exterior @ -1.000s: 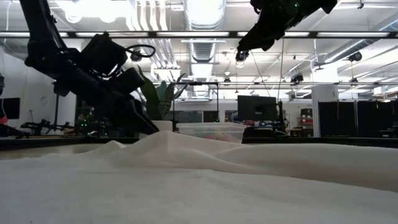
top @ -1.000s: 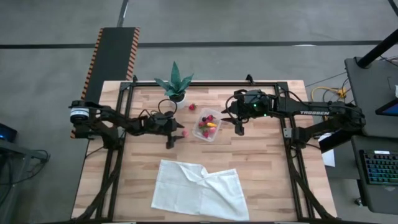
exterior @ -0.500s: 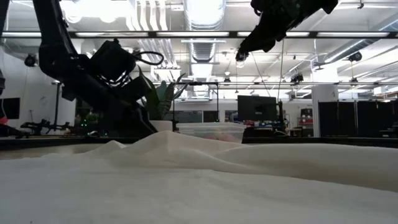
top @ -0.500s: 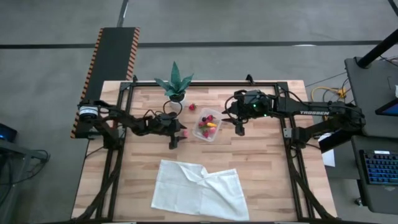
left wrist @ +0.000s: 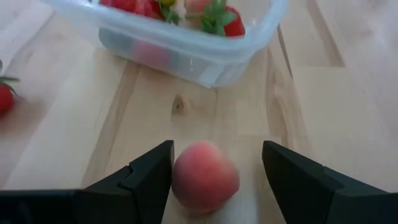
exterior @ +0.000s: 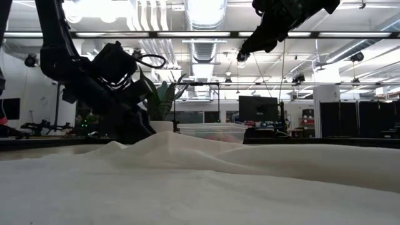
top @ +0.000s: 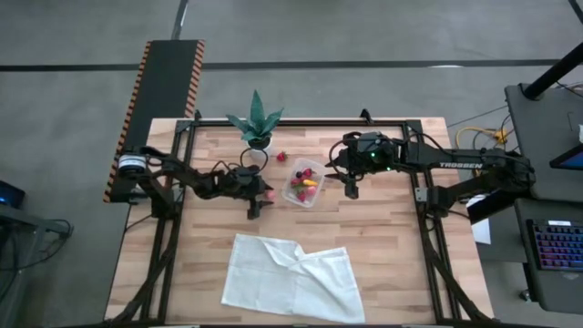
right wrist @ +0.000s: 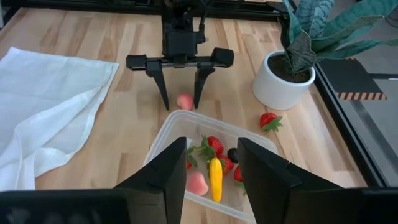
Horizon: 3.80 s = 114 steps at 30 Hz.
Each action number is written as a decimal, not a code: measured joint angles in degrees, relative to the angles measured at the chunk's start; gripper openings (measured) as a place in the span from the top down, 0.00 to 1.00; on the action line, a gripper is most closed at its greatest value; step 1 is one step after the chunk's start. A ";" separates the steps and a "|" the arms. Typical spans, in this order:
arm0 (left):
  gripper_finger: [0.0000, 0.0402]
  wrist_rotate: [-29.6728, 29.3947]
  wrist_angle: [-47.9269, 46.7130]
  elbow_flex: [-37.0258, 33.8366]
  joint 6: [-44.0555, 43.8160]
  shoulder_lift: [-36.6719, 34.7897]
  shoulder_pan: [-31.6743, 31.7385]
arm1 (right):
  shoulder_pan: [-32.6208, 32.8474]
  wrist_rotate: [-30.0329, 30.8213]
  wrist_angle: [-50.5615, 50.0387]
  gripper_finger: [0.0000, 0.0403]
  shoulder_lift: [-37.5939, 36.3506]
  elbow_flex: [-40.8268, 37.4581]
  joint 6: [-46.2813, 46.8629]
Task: Pick and placing Produce into tupperware
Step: Put the pink peach into the transparent bin
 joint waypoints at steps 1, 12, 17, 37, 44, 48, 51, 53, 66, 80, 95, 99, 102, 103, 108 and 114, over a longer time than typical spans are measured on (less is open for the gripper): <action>0.43 0.00 0.14 0.02 0.02 -0.11 0.01 | 0.00 0.00 0.00 0.67 0.00 0.00 0.00; 0.43 0.02 -0.74 -0.01 0.08 0.02 0.02 | 0.00 -0.01 0.00 0.68 0.01 0.00 0.00; 0.51 0.02 -0.88 0.00 0.20 0.02 0.00 | 0.00 -0.02 -0.08 0.68 0.01 0.00 0.00; 0.79 0.13 -1.83 0.09 0.24 -1.73 0.00 | 0.00 -0.01 -0.42 0.68 0.00 0.00 0.00; 0.79 0.22 -1.87 0.44 0.72 -9.30 0.00 | 0.00 0.00 -0.60 0.68 0.00 0.00 -0.04; 0.79 1.93 -1.89 2.70 2.13 -12.56 -0.02 | 0.00 0.00 -0.85 0.68 0.00 0.00 -0.19; 0.79 4.68 -2.05 5.74 2.31 -12.54 0.00 | 0.00 -0.02 -0.87 0.68 0.02 0.00 -0.24; 0.79 5.76 -2.22 8.50 3.48 -10.92 0.00 | 0.00 -0.01 -0.91 0.68 0.00 0.00 -0.24; 0.80 7.65 -11.78 21.47 7.28 0.88 0.09 | 0.00 0.00 -1.75 0.68 0.00 0.00 -0.67; 0.81 7.67 -11.89 24.20 7.30 7.09 0.06 | 0.00 0.00 -2.60 0.68 0.00 0.00 -1.09; 0.77 7.74 -12.15 24.20 7.65 7.16 0.06 | -0.02 -0.02 -2.97 0.68 0.00 0.00 -1.09; 0.76 7.75 -12.15 24.20 7.65 7.16 0.06 | -0.01 -0.02 -2.97 0.68 0.00 0.00 -1.09; 0.76 7.74 -12.15 24.20 7.63 7.16 0.06 | -0.01 -0.02 -2.97 0.68 0.01 0.00 -1.09; 0.76 7.74 -12.14 24.20 7.61 7.14 0.06 | 0.00 -0.02 -2.97 0.68 0.02 0.00 -1.09; 0.75 7.76 -12.12 24.52 7.58 7.14 0.04 | -0.02 -0.02 -2.97 0.68 0.02 0.00 -1.09; 0.75 8.03 -12.12 24.74 7.61 7.10 0.02 | -0.02 -0.02 -2.98 0.68 0.01 0.00 -1.09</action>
